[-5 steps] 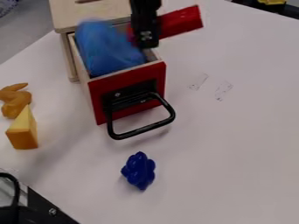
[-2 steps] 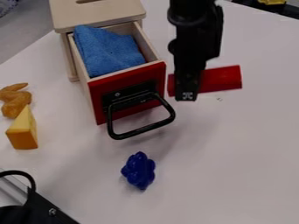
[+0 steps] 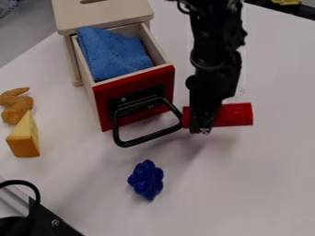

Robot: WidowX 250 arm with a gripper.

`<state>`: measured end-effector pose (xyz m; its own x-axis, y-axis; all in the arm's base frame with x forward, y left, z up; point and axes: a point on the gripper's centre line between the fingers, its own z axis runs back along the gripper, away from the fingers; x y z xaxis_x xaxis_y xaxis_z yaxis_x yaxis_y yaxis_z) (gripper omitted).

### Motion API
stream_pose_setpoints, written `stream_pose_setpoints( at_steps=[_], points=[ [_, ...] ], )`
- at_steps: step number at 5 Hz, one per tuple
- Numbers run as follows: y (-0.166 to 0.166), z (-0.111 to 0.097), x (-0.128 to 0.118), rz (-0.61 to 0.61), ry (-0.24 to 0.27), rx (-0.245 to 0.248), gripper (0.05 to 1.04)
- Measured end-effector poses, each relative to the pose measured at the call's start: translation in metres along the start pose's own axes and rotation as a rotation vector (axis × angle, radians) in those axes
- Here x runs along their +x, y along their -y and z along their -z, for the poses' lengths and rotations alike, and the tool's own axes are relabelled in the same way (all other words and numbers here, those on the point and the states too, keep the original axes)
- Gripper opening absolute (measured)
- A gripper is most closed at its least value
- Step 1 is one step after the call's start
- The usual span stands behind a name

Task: Take the red object out from the drawer and put it on the right side of the drawer

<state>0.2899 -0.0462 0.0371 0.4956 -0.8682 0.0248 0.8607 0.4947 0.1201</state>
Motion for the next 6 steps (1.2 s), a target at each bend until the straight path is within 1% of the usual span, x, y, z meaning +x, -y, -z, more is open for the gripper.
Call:
stream_pose_setpoints(
  at_steps=[1, 2, 3, 4, 5, 6],
  points=[
    [0.002, 0.014, 0.009, 0.004, 0.008, -0.012, 0.586],
    [0.001, 0.028, 0.015, -0.004, -0.005, -0.034, 0.586],
    [-0.004, 0.038, 0.019, 0.005, -0.028, -0.029, 0.657],
    [-0.008, 0.038, 0.019, 0.016, -0.041, -0.017, 0.948],
    [-0.005, 0.037, 0.017, 0.005, -0.047, -0.03, 0.997],
    [0.001, 0.03, 0.011, 0.007, -0.054, -0.042, 0.997]
  ],
)
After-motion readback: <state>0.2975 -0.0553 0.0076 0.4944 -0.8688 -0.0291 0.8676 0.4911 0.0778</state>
